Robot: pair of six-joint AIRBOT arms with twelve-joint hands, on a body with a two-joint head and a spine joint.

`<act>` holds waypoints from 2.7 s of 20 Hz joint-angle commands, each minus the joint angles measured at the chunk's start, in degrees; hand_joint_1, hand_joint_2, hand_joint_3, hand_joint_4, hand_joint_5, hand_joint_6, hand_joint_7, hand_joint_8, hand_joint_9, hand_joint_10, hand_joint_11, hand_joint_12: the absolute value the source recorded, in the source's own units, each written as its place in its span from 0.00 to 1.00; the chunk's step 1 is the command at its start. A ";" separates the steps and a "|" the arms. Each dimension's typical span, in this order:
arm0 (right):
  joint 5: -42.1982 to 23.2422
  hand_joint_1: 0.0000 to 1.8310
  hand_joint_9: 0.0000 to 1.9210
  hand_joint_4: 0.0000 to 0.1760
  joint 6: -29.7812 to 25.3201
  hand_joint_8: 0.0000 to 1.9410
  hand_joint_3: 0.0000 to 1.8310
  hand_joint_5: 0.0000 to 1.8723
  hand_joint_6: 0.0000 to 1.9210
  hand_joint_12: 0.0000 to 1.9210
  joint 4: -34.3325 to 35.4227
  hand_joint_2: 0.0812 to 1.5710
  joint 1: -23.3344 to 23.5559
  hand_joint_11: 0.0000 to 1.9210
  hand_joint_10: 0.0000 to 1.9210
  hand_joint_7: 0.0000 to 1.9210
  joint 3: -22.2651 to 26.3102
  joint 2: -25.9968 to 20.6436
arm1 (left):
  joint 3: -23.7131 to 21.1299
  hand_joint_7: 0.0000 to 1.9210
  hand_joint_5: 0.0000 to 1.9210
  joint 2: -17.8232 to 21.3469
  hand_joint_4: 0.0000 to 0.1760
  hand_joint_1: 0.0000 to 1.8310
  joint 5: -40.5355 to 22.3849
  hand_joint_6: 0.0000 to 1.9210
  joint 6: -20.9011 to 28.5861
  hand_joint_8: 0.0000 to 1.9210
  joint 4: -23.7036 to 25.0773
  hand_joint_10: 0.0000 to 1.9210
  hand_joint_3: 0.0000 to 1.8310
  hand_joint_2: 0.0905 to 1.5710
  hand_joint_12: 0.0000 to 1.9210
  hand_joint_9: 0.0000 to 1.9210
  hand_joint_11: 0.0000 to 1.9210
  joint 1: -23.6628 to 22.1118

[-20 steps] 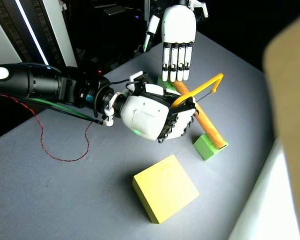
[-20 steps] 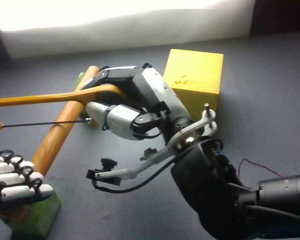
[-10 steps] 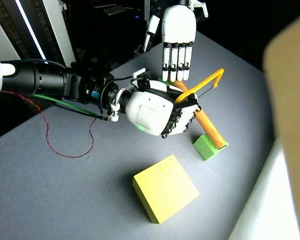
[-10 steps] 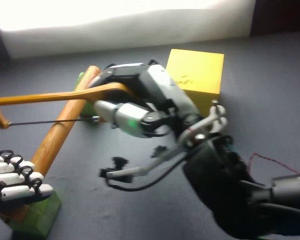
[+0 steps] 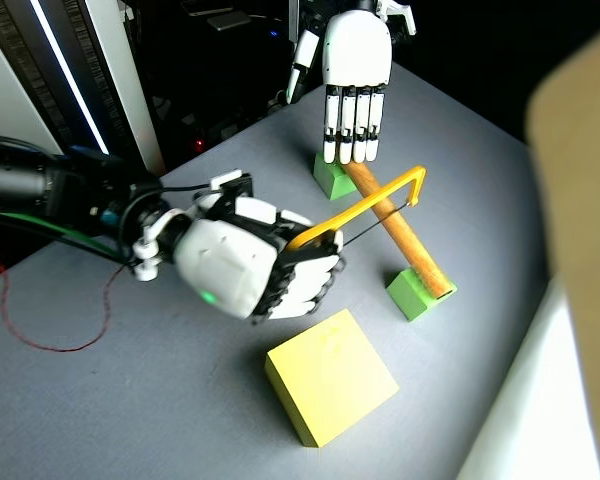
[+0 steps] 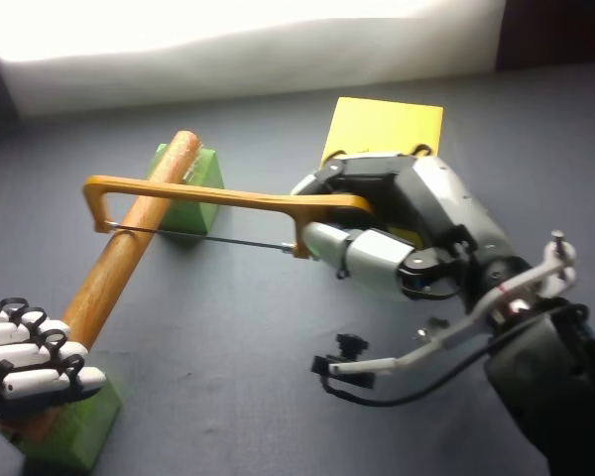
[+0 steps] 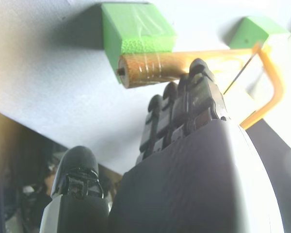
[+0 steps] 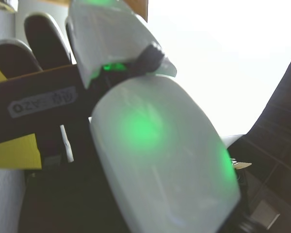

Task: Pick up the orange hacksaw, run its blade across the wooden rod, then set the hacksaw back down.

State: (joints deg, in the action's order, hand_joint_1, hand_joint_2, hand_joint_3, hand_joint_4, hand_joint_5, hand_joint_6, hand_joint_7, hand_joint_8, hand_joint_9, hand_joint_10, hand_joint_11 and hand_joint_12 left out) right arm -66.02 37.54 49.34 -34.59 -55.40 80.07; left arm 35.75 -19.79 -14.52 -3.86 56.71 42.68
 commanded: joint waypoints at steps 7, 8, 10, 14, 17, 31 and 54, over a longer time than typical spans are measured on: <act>-9.23 0.68 0.47 0.00 -3.48 0.62 0.00 0.52 0.43 0.79 -4.78 0.70 2.50 0.38 0.56 0.51 3.18 -4.75 | -0.14 0.01 0.01 -0.16 0.00 0.03 -1.56 0.00 -0.07 0.00 -0.55 0.00 0.00 0.80 0.00 0.01 0.00 -0.29; -10.01 0.68 0.47 0.00 -3.55 0.61 0.00 0.51 0.43 0.79 -4.53 0.70 2.48 0.38 0.57 0.52 4.27 -6.20 | -0.14 0.01 0.01 -0.16 0.00 0.03 -1.56 0.00 -0.07 0.00 -0.55 0.00 0.00 0.80 0.00 0.01 0.00 -0.29; -11.76 0.68 0.47 0.00 -3.34 0.63 0.00 0.51 0.43 0.79 -2.88 0.70 1.91 0.39 0.58 0.51 6.70 -8.92 | -0.13 0.01 0.01 -0.16 0.00 0.04 -1.56 0.00 -0.07 0.00 -0.55 0.00 0.00 0.81 0.00 0.01 0.00 -0.32; -17.14 0.68 0.46 0.00 -6.80 0.64 0.00 0.51 0.43 0.78 -1.55 0.70 -2.16 0.39 0.58 0.50 9.08 -11.80 | -0.14 0.01 0.01 -0.17 0.00 0.04 -1.56 0.00 -0.08 0.00 -0.55 0.00 0.00 0.80 0.00 0.01 0.00 -0.36; -20.15 0.68 0.46 0.00 -9.41 0.64 0.00 0.51 0.43 0.78 -1.20 0.71 -5.38 0.39 0.58 0.50 9.63 -11.12 | -0.15 0.02 0.02 -0.17 0.00 0.04 -1.56 0.00 -0.08 0.00 -0.55 0.00 0.00 0.80 0.00 0.02 0.00 -0.39; -23.52 0.68 0.44 0.00 -16.22 0.61 0.00 0.53 0.41 0.81 -1.16 0.70 -13.31 0.35 0.57 0.51 8.06 -3.88 | -0.26 0.02 0.02 -0.28 0.00 0.05 -1.43 0.00 -0.08 0.00 -0.55 0.00 0.00 0.80 0.00 0.02 0.01 -0.52; -14.04 0.26 0.05 0.00 -16.59 0.00 0.00 0.09 0.00 0.27 -13.20 0.60 -12.11 0.00 0.00 0.06 6.66 -13.16 | -0.11 0.01 0.01 -0.61 0.00 0.06 -1.43 0.00 -0.08 0.00 -0.54 0.00 0.00 0.80 0.00 0.01 0.00 -0.81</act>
State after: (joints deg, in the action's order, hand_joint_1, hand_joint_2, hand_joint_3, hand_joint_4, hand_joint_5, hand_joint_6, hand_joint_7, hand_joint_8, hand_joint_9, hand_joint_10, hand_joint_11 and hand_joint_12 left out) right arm -74.81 21.78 39.29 -46.46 -48.62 66.67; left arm 35.64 -19.92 -14.31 -4.01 56.62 42.37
